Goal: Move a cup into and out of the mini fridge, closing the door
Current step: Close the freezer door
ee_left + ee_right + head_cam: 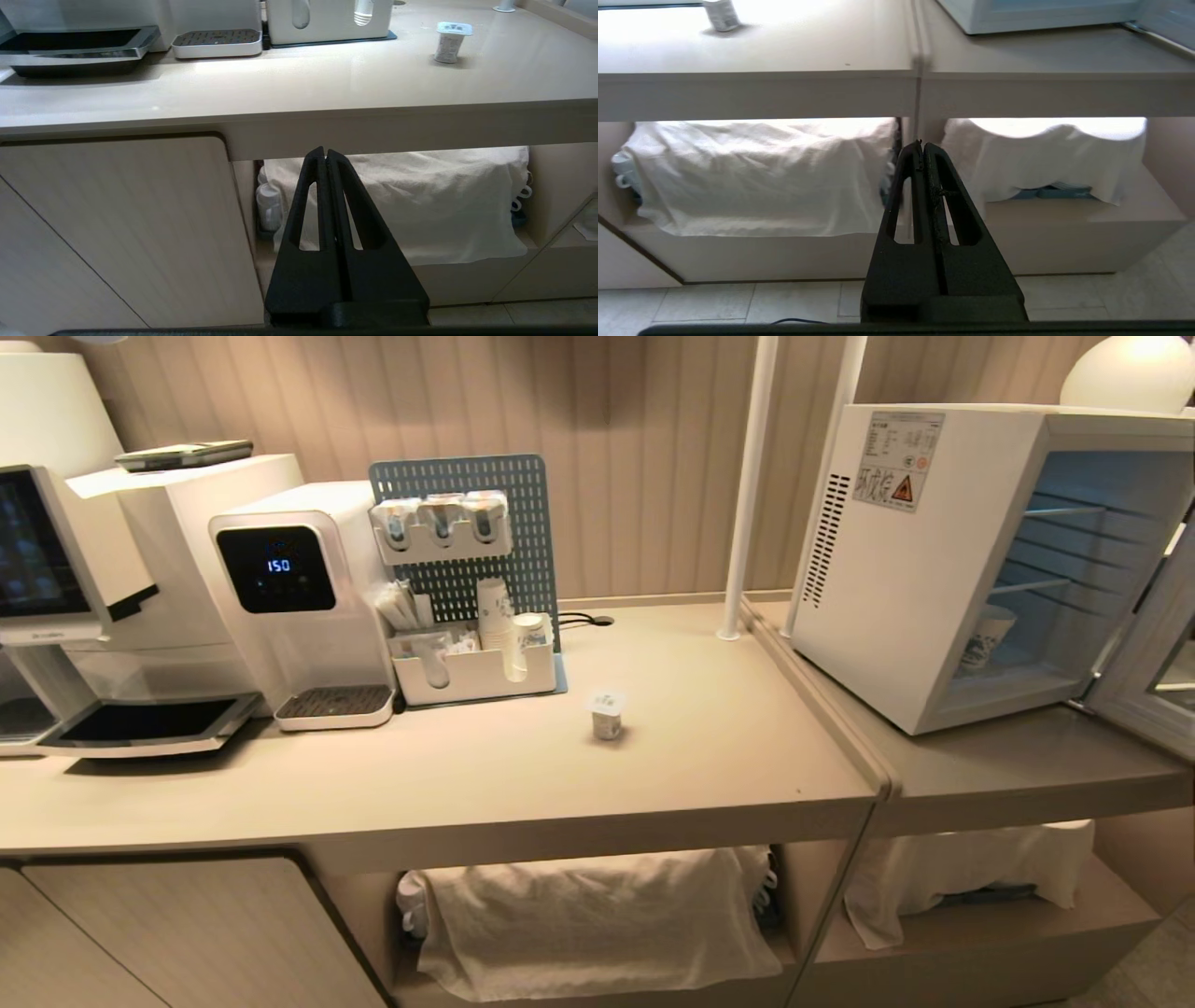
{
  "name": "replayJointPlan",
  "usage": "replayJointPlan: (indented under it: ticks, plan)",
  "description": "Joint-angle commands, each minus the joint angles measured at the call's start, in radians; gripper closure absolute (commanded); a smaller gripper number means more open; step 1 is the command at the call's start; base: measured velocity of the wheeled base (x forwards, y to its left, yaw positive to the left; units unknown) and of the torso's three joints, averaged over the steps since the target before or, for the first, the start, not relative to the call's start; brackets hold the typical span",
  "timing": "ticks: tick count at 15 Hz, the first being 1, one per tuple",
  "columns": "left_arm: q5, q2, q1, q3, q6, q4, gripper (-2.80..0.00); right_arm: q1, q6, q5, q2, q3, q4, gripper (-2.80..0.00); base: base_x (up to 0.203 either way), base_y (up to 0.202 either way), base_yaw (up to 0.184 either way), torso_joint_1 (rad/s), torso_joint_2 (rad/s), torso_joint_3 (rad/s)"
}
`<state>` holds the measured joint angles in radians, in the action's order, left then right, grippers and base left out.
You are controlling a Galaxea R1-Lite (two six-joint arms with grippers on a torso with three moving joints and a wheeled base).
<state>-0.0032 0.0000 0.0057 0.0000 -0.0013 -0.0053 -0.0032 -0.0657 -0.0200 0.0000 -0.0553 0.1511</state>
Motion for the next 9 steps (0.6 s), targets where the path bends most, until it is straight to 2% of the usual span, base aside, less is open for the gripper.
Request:
replayJointPlan:
  ticks: [1, 9]
  plan:
    - [0.000, 0.002, 0.000, 0.002, -0.002, -0.001, 0.00, 0.000, 0.000, -0.001, 0.002, 0.000, 0.001, 0.00, 0.000, -0.194, -0.002, 0.004, 0.00, 0.001]
    - [0.000, 0.002, 0.000, 0.002, 0.000, -0.001, 0.00, 0.000, 0.000, -0.001, 0.015, -0.003, 0.008, 0.00, 0.000, -0.194, -0.002, 0.002, 0.00, 0.002]
